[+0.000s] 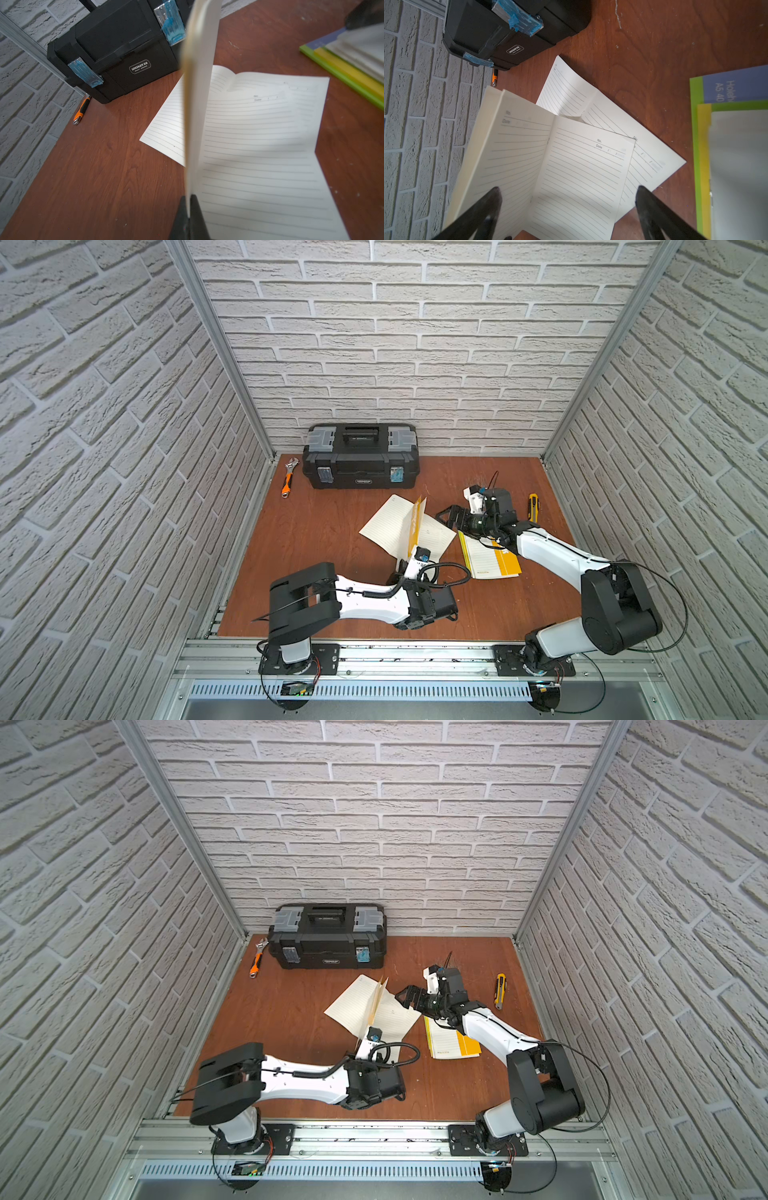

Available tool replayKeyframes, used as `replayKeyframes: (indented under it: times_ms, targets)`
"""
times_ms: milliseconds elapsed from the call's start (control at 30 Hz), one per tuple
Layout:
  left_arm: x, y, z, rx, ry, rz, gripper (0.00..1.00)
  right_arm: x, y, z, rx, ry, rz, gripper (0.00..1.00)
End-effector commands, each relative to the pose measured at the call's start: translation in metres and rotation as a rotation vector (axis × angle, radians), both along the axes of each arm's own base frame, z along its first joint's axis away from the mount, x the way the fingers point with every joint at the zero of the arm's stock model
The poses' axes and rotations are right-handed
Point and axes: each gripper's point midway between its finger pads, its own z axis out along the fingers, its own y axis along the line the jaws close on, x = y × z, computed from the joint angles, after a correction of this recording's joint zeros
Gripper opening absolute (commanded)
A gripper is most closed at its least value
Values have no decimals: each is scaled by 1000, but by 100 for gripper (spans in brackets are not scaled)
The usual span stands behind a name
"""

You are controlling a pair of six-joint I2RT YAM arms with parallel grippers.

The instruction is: Close the notebook

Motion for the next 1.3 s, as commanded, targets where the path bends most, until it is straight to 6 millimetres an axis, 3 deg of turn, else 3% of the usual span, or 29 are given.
replayKeyframes:
  times_ms: [0,333,567,667,1000,1267]
  targets:
    - [-7,-1,1,113,-51,-14,0,8,-8,28,-3,-77,5,100]
    - [-12,-39,-32,395,-11,-94,0,18,-5,45,4,-105,14,100]
    - [-15,-48,-45,452,9,-134,0,17,10,50,64,-105,54,100]
    - [-15,-54,-50,477,23,-156,0,14,26,50,87,-101,93,100]
    - [-20,-64,-49,498,32,-191,0,5,74,19,95,-27,194,100]
    - [-20,-69,-44,493,28,-195,0,-5,69,-11,-4,25,187,100]
